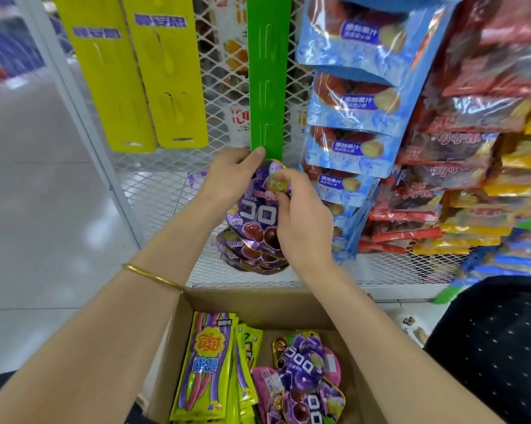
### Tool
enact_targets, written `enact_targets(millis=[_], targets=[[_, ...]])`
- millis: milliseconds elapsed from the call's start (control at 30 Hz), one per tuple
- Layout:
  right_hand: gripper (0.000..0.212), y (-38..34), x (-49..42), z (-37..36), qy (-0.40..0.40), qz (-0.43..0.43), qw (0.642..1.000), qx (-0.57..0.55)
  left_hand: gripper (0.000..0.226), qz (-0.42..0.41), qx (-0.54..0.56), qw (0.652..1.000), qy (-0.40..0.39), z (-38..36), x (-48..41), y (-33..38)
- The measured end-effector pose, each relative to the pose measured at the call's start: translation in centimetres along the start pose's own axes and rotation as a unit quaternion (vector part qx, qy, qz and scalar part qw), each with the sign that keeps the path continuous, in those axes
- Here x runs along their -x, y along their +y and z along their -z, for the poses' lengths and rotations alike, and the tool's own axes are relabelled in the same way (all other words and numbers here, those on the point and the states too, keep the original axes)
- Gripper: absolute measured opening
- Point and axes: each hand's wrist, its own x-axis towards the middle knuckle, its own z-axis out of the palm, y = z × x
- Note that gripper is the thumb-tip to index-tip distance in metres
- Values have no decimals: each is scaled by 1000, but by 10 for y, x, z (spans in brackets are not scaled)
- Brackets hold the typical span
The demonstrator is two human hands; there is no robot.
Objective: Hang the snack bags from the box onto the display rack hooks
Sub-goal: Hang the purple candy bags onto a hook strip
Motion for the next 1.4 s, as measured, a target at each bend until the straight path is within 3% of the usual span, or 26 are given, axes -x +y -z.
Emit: enact_targets(millis=[367,567,833,1133,1333,1400], targets=[[40,0,-9,-1,-37,-16,999,18,22,81,125,988,-31,5,3,3],[37,11,3,-11,-66,-29,997,22,22,79,86,992,-40,7,5,1],[46,1,-1,-5,-20,30,999,-28,23,71,85,994,-18,10,10,5],[45,6,-4,-9,-44,-5,999,-26,21,70,83,994,-8,10,12,5],[51,21,0,-20,-72,15,997,-8,37,55,32,998,-17,15,12,-6],[56,26,0,-22,-76,26,997,-13,27,35,11,999,-26,17,14,-12]])
